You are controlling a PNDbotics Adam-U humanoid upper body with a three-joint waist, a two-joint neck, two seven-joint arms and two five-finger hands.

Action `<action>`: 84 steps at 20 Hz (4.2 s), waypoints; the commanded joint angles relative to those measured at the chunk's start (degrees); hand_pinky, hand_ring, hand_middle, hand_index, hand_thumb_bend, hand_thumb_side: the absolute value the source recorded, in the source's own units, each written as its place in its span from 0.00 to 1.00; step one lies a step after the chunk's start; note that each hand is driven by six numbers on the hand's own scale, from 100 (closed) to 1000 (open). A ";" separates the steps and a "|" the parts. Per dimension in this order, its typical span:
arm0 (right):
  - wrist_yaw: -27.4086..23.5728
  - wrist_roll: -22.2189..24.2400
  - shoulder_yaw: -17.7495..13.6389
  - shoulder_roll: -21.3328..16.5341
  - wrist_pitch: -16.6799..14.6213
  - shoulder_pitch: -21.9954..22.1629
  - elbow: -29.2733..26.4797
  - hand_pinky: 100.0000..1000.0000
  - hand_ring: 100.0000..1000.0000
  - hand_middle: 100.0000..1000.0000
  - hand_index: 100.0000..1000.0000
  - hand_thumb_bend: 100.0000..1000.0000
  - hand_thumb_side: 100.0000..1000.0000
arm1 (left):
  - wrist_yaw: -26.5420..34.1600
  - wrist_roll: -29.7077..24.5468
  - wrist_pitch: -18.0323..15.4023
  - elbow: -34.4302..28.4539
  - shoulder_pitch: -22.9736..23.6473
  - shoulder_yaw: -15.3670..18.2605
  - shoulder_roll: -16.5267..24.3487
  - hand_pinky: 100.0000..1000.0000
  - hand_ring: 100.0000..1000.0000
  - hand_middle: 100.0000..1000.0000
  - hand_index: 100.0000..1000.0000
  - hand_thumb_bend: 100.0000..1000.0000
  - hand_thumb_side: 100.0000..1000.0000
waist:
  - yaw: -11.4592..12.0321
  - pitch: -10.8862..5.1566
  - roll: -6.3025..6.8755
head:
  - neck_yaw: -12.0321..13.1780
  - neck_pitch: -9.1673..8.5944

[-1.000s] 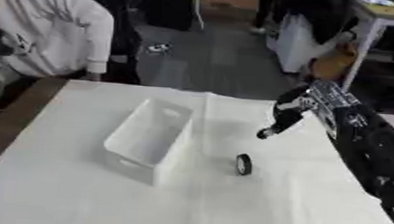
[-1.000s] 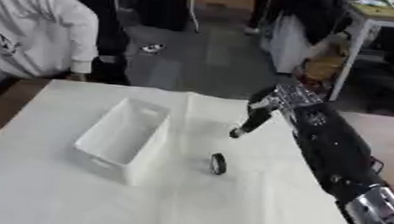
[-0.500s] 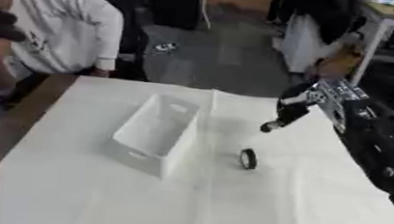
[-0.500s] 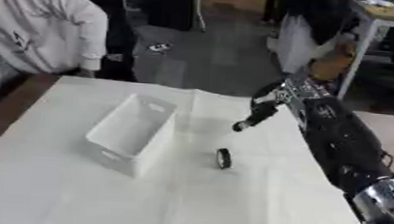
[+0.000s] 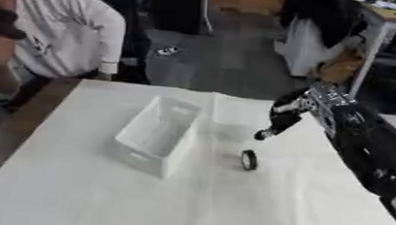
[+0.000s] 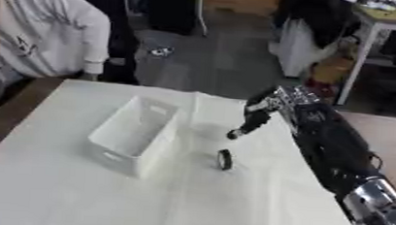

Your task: Pick up objects on the table and place them in the box.

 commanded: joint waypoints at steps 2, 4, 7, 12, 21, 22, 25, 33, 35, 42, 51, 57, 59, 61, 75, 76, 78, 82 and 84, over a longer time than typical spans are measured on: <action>0.39 5.81 -0.08 0.21 -6.76 -1.52 0.05 0.79 0.62 0.56 0.64 0.44 1.00 | 0.19 0.05 0.20 -0.78 -0.48 0.43 1.51 0.75 0.58 0.68 0.70 0.17 0.74 | 0.07 -0.59 0.34 | -0.59 -1.49; 0.29 5.81 -0.01 0.55 -7.05 -1.43 0.08 0.79 0.62 0.56 0.64 0.44 1.00 | 0.24 -0.01 0.20 -0.78 -0.45 0.40 1.47 0.75 0.58 0.68 0.70 0.17 0.75 | 0.08 -0.55 0.29 | -1.36 -2.47; 0.32 5.81 0.19 0.86 -7.26 -1.34 0.05 0.79 0.62 0.56 0.64 0.44 1.00 | 0.30 -0.09 0.19 -0.78 -0.46 0.38 1.43 0.75 0.58 0.68 0.70 0.17 0.74 | 0.12 -0.54 0.27 | -1.84 -3.02; 1.15 5.81 0.45 1.07 -7.37 -1.20 0.21 0.79 0.62 0.56 0.64 0.45 1.00 | 0.39 -0.17 0.23 -0.78 -0.31 0.39 1.38 0.75 0.58 0.68 0.70 0.16 0.75 | 0.11 -0.58 0.25 | -1.98 -3.02; 3.22 5.81 0.69 2.79 -8.84 0.00 1.90 0.78 0.63 0.57 0.64 0.42 1.00 | 0.64 -0.56 0.38 -0.78 -0.16 0.20 1.30 0.75 0.58 0.68 0.70 0.16 0.75 | 0.00 -0.94 0.38 | -2.11 -2.46; 3.42 5.81 0.74 3.00 -8.97 0.16 1.93 0.78 0.63 0.57 0.64 0.41 1.00 | 0.67 -0.61 0.35 -0.78 -0.16 0.18 1.30 0.75 0.58 0.68 0.70 0.16 0.75 | 0.00 -0.94 0.40 | -2.12 -2.48; 3.85 5.81 0.77 3.36 -9.08 0.53 1.70 0.78 0.63 0.57 0.64 0.41 1.00 | 0.76 -0.67 0.35 -0.78 -0.12 0.19 1.26 0.75 0.58 0.68 0.70 0.16 0.75 | 0.00 -0.89 0.42 | -2.01 -2.46; 5.71 5.81 0.58 3.22 -8.09 0.49 0.66 0.81 0.66 0.59 0.65 0.29 1.00 | 0.87 -0.85 0.39 -0.78 -0.06 0.15 1.20 0.75 0.58 0.68 0.70 0.16 0.75 | -0.01 -0.71 0.36 | -1.83 -2.14; 6.24 5.81 0.19 3.63 -7.15 0.52 1.09 0.80 0.66 0.59 0.66 0.27 1.00 | 0.90 -0.91 0.40 -0.78 -0.10 0.12 1.16 0.75 0.58 0.68 0.70 0.16 0.75 | 0.00 -0.77 0.40 | -1.82 -1.95; 7.67 5.81 -2.76 5.88 -3.02 2.03 5.30 0.65 0.57 0.51 0.63 0.28 1.00 | 1.12 -1.12 0.53 -0.78 0.31 -0.02 1.05 0.75 0.58 0.68 0.70 0.16 0.75 | -0.25 -1.66 0.46 | -2.02 -0.66; 9.40 5.81 -3.57 6.42 -2.21 1.69 4.89 0.65 0.55 0.49 0.56 0.27 1.00 | 1.24 -1.32 0.60 -0.78 0.56 -0.05 1.12 0.76 0.58 0.68 0.70 0.16 0.75 | -0.31 -1.87 0.42 | -2.13 -0.80; 10.84 5.81 -3.55 6.45 -1.35 0.75 3.94 0.68 0.57 0.50 0.58 0.25 1.00 | 1.30 -1.38 0.58 -0.78 0.33 -0.08 1.04 0.76 0.58 0.68 0.70 0.16 0.75 | -0.05 -1.73 0.30 | -2.00 -0.95; 11.54 5.81 -3.72 6.68 -1.01 0.48 3.95 0.68 0.57 0.50 0.57 0.25 1.00 | 1.32 -1.40 0.61 -0.78 0.20 -0.09 1.00 0.76 0.58 0.68 0.70 0.16 0.75 | 0.12 -1.64 0.25 | -2.01 -1.02; 11.98 5.81 -4.00 6.91 -0.76 0.30 4.14 0.67 0.56 0.49 0.57 0.25 1.00 | 1.31 -1.42 0.63 -0.78 0.09 -0.10 0.95 0.76 0.58 0.68 0.70 0.16 0.75 | 0.28 -1.58 0.20 | -2.03 -1.12; 13.00 5.81 -4.64 7.52 0.39 -0.01 4.21 0.68 0.56 0.49 0.57 0.27 1.00 | 1.55 -1.58 0.60 -0.78 -0.04 -0.07 0.75 0.76 0.58 0.68 0.70 0.15 0.75 | 1.03 -1.19 -0.08 | -1.97 -1.52; 13.14 5.81 -4.69 7.52 0.48 0.10 4.26 0.68 0.56 0.49 0.57 0.28 1.00 | 1.55 -1.58 0.61 -0.78 -0.01 -0.05 0.76 0.76 0.58 0.68 0.70 0.15 0.75 | 1.05 -1.16 -0.09 | -1.96 -1.53; 13.41 5.81 -4.85 7.50 0.73 0.43 4.40 0.68 0.56 0.49 0.57 0.28 1.00 | 1.55 -1.57 0.63 -0.78 0.06 -0.01 0.76 0.76 0.58 0.68 0.70 0.15 0.75 | 1.11 -1.12 -0.13 | -1.98 -1.55; 14.15 5.81 -4.87 7.70 1.26 1.06 3.72 0.68 0.56 0.49 0.56 0.28 1.00 | 1.57 -1.59 0.61 -0.78 0.01 -0.02 0.66 0.76 0.58 0.68 0.70 0.15 0.75 | 1.25 -1.02 -0.20 | -2.06 -1.89; 14.24 5.81 -5.02 7.77 1.57 1.30 3.60 0.68 0.55 0.49 0.56 0.28 1.00 | 1.60 -1.60 0.62 -0.78 -0.03 -0.03 0.64 0.76 0.58 0.68 0.70 0.15 0.75 | 1.29 -0.95 -0.21 | -2.08 -2.06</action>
